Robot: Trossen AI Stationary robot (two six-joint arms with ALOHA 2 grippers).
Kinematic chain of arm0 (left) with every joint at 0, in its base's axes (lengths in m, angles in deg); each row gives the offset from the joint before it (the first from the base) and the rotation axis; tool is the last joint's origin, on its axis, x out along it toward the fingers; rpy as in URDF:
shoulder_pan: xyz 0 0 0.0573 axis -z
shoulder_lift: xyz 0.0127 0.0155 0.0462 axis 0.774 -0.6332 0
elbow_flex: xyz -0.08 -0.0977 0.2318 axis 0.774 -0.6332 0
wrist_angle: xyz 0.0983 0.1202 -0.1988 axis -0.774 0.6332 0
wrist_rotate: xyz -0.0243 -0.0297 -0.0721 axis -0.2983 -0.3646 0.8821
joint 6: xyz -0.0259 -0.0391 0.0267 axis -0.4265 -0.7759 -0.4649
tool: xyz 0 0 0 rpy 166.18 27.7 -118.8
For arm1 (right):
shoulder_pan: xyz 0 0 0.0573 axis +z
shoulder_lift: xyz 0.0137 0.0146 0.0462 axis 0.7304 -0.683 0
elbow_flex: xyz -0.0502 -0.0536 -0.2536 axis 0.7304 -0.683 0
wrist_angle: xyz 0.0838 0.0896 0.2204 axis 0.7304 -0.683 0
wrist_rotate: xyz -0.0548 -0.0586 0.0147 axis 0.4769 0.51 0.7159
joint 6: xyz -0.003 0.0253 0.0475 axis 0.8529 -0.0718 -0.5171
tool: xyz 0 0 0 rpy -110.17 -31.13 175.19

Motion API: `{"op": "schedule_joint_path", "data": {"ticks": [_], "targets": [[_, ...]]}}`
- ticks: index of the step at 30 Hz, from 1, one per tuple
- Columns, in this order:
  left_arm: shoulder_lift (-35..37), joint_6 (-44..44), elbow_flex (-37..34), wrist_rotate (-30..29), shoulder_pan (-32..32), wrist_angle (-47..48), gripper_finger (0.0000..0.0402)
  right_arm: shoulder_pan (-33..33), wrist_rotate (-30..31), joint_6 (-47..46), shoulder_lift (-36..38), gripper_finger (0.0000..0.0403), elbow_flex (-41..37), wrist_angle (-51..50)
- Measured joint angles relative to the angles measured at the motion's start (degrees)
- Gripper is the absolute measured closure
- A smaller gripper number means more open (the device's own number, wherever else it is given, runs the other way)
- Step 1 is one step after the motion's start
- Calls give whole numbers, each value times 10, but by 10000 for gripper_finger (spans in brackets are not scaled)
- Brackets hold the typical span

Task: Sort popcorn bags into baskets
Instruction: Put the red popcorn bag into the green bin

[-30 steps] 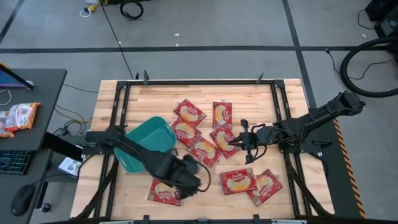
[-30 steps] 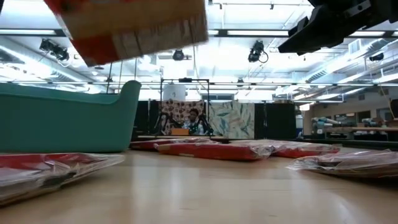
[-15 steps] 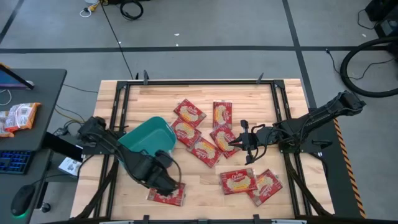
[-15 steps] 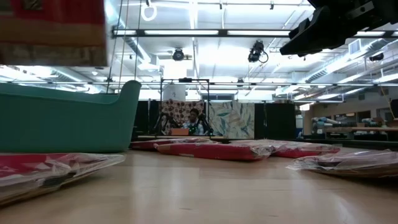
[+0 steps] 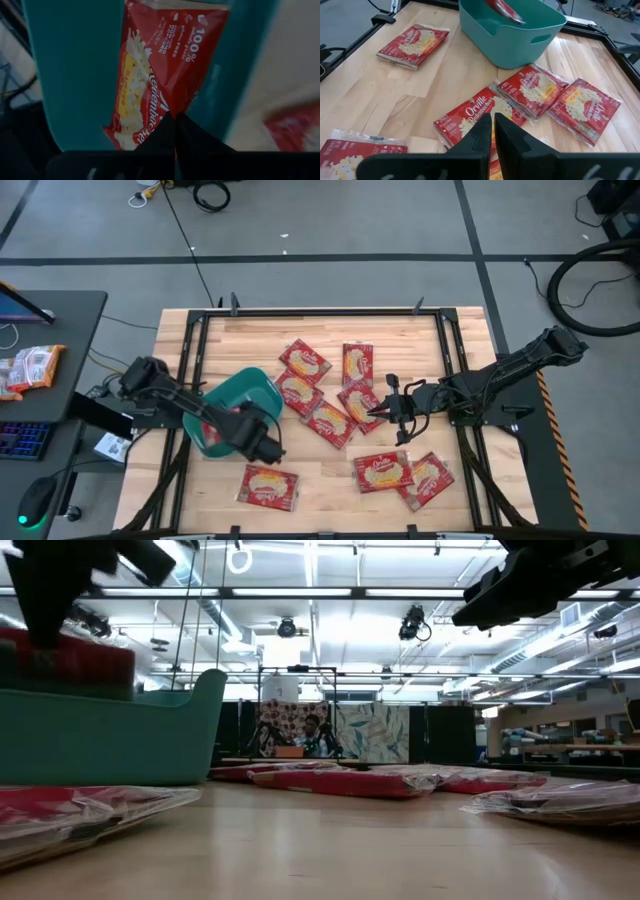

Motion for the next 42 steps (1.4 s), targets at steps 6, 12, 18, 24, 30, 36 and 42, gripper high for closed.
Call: {"op": "schedule_joint_path", "data": {"ticks": [6, 12, 18, 24, 30, 36, 42], "targets": [[0, 13, -39, -30, -15, -30, 356, 0, 0, 5, 0, 376, 0, 5], [0, 37, -30, -6, -16, -50, 283, 0, -1, 6, 0, 376, 0, 12], [0, 98, 60, 2, 5, -161, 249, 0, -1, 6, 0, 376, 0, 14], [-11, 208, 76, -34, 61, -385, 257, 0, -1, 2, 0, 376, 0, 13], [-72, 177, 76, -28, 111, -405, 260, 0, -1, 0, 0, 376, 0, 12], [-126, 182, 107, 5, 136, -394, 260, 0, -1, 0, 0, 376, 0, 15], [-187, 201, 145, 84, 137, -370, 260, 0, -1, 0, 0, 376, 0, 15]]}}
